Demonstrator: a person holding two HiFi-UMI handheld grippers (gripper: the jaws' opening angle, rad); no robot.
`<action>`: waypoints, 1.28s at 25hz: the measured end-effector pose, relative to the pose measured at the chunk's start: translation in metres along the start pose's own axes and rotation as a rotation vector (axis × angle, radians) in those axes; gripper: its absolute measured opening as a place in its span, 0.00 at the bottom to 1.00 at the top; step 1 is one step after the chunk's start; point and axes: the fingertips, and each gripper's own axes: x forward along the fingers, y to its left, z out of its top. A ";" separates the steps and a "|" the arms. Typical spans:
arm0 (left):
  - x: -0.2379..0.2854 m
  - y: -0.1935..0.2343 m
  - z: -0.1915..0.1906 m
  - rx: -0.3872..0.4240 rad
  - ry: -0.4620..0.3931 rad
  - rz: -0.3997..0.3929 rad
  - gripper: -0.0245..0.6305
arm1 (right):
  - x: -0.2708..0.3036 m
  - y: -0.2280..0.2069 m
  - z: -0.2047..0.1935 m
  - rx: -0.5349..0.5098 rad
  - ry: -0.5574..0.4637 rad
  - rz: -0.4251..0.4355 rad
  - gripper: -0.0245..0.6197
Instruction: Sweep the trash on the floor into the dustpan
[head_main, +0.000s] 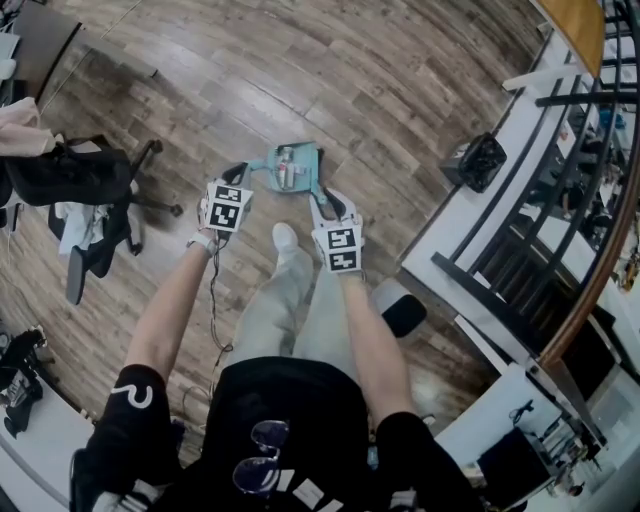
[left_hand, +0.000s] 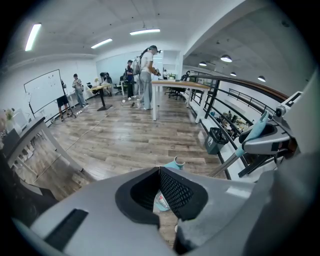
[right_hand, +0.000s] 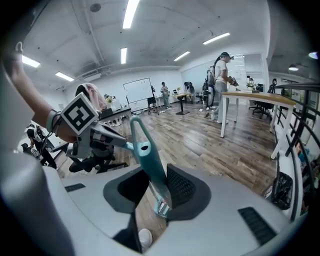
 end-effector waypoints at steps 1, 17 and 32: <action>0.000 0.001 0.000 0.001 0.001 0.000 0.04 | 0.003 0.006 0.000 -0.016 0.006 0.007 0.20; 0.000 0.002 0.000 0.026 0.018 -0.020 0.04 | -0.003 -0.016 0.004 -0.048 0.026 -0.048 0.18; -0.039 -0.015 0.026 0.007 -0.094 -0.079 0.04 | -0.038 -0.070 0.017 0.009 0.012 -0.155 0.17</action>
